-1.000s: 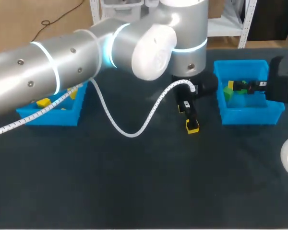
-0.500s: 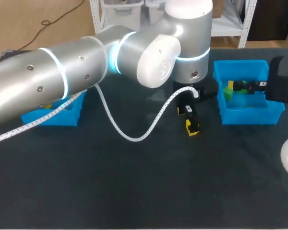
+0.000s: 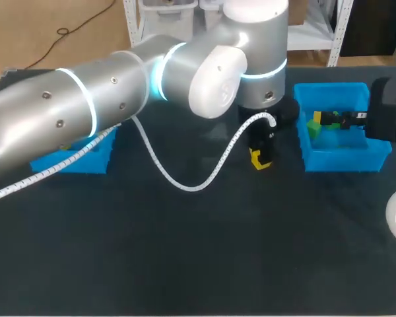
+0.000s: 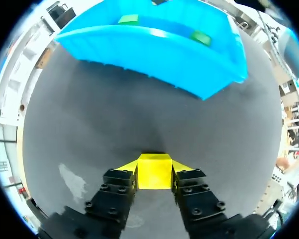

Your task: Put the green cubes in the right bin and the yellow cubes in the left bin.

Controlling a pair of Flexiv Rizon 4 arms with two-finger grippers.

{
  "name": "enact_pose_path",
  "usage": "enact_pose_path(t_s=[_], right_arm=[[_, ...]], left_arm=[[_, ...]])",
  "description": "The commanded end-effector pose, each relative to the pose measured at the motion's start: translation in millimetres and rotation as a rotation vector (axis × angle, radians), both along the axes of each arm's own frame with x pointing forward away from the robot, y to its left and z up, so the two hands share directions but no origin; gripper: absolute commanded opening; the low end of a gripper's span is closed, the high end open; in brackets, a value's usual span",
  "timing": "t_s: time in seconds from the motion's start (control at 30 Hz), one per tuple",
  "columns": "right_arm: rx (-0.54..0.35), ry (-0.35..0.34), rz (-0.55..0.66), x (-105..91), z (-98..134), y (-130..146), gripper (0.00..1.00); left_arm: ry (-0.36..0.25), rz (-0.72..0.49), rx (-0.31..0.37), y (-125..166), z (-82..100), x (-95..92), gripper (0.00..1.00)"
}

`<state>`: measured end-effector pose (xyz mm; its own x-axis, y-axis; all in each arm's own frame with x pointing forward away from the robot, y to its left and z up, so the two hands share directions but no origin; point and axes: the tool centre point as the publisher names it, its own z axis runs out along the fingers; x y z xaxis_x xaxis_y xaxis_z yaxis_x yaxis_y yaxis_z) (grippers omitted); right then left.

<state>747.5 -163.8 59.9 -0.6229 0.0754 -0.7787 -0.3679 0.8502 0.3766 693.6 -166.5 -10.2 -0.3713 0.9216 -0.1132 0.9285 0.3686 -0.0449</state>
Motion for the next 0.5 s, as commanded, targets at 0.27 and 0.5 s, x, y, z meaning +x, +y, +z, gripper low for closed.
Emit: enact_pose_path(t_s=[0.27, 0.5], right_arm=[[0.004, 0.003, 0.005, -0.1, 1.0, -1.3, 1.00], [0.004, 0.003, 0.005, -0.1, 1.0, -1.3, 1.00]], left_arm=[[-0.111, 0.282, -0.207, 82.6, 66.4, 38.1, 0.00], [-0.215, 0.591, -0.318, 194.1, 115.8, 74.1, 0.00]])
